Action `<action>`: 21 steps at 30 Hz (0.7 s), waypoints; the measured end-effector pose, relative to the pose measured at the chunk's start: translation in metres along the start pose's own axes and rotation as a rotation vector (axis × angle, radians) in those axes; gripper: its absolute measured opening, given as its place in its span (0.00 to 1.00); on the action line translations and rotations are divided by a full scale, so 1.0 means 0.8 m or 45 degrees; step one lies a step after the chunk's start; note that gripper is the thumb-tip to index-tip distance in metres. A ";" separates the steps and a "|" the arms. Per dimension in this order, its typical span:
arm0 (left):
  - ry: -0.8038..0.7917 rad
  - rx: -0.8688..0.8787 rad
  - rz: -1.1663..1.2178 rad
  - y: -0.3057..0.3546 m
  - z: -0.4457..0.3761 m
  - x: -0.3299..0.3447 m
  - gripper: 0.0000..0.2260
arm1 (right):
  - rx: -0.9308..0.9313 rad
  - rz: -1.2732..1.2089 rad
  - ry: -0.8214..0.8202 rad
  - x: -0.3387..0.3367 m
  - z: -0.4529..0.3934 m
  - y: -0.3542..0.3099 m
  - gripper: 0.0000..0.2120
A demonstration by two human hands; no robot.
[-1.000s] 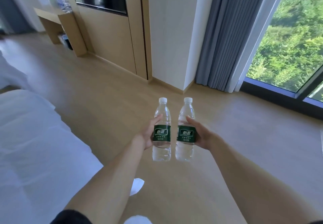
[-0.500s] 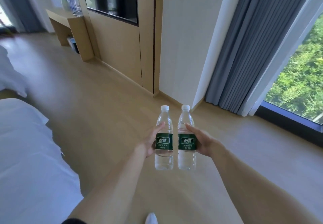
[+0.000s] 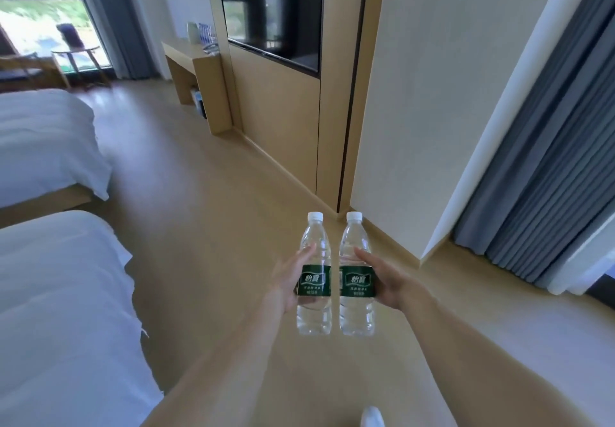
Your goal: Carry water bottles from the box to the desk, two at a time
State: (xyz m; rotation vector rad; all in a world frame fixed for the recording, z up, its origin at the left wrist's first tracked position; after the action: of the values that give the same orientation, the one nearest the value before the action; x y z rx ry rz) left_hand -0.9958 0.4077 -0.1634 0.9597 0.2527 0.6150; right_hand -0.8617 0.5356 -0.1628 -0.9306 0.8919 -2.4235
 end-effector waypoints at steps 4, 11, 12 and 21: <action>0.125 0.026 0.014 0.046 -0.067 -0.035 0.27 | 0.013 0.038 -0.088 0.024 -0.090 -0.054 0.24; 0.354 0.092 0.158 0.145 -0.182 -0.077 0.30 | 0.108 0.160 -0.278 0.073 -0.237 -0.163 0.23; 0.376 0.094 0.180 0.160 -0.197 -0.083 0.32 | 0.132 0.186 -0.305 0.081 -0.255 -0.178 0.23; 0.593 0.133 0.308 0.249 -0.310 -0.155 0.24 | 0.253 0.343 -0.544 0.169 -0.393 -0.270 0.24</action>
State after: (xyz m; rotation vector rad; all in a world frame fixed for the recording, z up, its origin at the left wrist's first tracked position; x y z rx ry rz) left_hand -1.2846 0.5885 -0.1461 0.9453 0.5928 1.0564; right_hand -1.2045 0.7481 -0.1357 -1.1138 0.5670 -1.9402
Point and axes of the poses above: each hand's wrist, its own z-axis away from the middle knuckle, its own x-axis out of the palm, y = z × x, the point moved 6 cm from there along -z, towards the middle knuckle, and after that the axes turned 14 degrees about -z, right-handed, at the moved point
